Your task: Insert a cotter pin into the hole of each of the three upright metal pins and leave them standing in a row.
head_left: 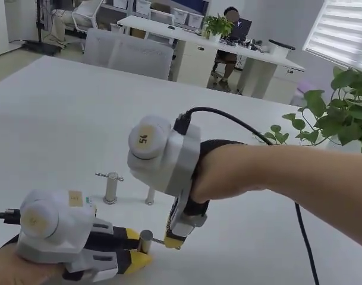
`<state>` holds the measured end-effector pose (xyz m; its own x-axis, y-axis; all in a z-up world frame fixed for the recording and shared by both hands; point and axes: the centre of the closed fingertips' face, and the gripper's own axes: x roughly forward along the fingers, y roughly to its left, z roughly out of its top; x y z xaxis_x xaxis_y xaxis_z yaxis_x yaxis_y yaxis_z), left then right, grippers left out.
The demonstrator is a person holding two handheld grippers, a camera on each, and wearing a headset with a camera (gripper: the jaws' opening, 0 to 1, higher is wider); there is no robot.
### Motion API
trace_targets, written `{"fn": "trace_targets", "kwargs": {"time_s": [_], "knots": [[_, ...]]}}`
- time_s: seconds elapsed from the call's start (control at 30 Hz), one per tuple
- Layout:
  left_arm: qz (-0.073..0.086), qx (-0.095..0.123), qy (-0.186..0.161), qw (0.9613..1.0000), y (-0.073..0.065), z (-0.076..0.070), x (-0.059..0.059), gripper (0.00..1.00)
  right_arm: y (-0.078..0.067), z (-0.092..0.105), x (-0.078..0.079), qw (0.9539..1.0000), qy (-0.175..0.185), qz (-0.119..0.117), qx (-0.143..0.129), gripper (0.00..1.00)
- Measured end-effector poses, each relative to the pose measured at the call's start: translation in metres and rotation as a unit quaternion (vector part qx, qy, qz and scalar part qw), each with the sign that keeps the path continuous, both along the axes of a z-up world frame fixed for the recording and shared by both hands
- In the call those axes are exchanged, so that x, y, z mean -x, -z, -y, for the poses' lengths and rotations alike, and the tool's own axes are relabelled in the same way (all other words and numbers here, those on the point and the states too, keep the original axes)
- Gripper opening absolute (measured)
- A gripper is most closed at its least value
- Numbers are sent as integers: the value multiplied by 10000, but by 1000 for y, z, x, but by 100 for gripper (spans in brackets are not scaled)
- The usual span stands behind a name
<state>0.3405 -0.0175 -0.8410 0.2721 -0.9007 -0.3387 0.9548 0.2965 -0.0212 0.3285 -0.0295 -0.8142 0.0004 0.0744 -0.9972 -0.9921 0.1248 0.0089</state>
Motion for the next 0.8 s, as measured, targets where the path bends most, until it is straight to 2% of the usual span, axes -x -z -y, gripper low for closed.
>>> {"fn": "trace_targets", "kwargs": {"time_s": [0.3,0.8], "knots": [[55,-77,35,9999,0,0,0,11,1,0,0,10000,-38,-25,8,1],[-19,-4,-42,10000,0,-1,-1,11,3,0,1,9998,-148,-87,-127,3]]}}
